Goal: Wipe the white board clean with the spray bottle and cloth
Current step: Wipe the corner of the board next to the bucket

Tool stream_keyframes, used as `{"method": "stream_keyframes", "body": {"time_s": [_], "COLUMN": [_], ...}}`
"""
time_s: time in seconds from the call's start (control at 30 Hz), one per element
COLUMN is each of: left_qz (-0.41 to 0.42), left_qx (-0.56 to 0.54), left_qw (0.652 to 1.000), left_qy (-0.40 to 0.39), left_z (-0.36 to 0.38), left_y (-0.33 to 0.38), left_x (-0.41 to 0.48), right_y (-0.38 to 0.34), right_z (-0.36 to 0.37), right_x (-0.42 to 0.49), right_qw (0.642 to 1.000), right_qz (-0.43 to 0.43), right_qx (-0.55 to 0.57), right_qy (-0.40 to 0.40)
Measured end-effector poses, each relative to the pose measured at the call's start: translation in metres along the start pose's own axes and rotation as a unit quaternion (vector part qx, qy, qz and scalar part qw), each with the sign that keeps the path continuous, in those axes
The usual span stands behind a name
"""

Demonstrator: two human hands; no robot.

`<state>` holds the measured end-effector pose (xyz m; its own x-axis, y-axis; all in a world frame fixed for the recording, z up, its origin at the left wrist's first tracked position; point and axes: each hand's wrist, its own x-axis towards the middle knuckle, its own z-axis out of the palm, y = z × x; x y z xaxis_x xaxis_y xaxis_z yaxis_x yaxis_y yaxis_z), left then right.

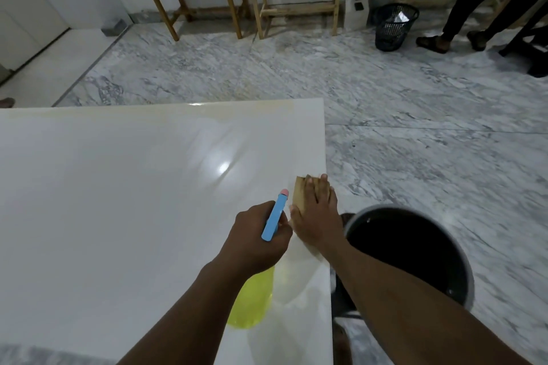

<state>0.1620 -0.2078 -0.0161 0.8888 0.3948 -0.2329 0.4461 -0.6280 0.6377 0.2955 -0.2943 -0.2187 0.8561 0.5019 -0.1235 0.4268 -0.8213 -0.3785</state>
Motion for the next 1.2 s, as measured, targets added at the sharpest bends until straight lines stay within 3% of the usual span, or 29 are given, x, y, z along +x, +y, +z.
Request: {"method": "stream_keyframes", "body": {"time_s": [0.4, 0.6, 0.7, 0.77, 0.8, 0.83, 0.93, 0.97, 1.07, 1.2], "left_qz": [-0.019, -0.042, -0.045, -0.039, -0.039, -0.039, -0.033, -0.032, -0.038, -0.053], "left_qx": [0.019, 0.026, 0.012, 0.002, 0.000, 0.000, -0.004, -0.006, -0.011, 0.016], "left_qw": [0.999, 0.999, 0.999, 0.999, 0.999, 0.998, 0.998, 0.998, 0.997, 0.996], "left_qy": [0.030, 0.022, 0.023, 0.028, 0.035, 0.043, 0.059, 0.058, 0.059, 0.069], "left_z": [0.024, 0.024, 0.017, 0.010, 0.005, -0.001, -0.015, -0.019, -0.030, -0.046], "left_y": [-0.051, -0.061, -0.054, -0.048, -0.044, -0.040, -0.033, -0.030, -0.024, -0.020], "left_x": [-0.217, -0.282, -0.299, -0.304, -0.306, -0.306, -0.302, -0.300, -0.287, -0.255], "right_y": [-0.013, -0.012, -0.024, -0.041, -0.045, -0.050, -0.054, -0.054, -0.054, -0.069], "right_z": [0.041, 0.047, 0.018, -0.028, -0.047, -0.065, -0.109, -0.121, -0.154, -0.178], "right_x": [-0.275, -0.365, -0.387, -0.394, -0.391, -0.386, -0.360, -0.351, -0.316, -0.265], "right_qw": [0.998, 0.994, 0.984, 0.964, 0.950, 0.899, 0.634, 0.580, 0.535, 0.525], "right_qz": [-0.037, -0.047, -0.011, 0.060, 0.080, 0.140, 0.235, 0.242, 0.237, 0.187], "right_qx": [-0.030, -0.017, 0.099, 0.203, 0.257, 0.376, 0.696, 0.737, 0.773, 0.790], "right_qy": [0.035, -0.099, -0.150, -0.158, -0.160, -0.177, -0.243, -0.249, -0.246, -0.254]}}
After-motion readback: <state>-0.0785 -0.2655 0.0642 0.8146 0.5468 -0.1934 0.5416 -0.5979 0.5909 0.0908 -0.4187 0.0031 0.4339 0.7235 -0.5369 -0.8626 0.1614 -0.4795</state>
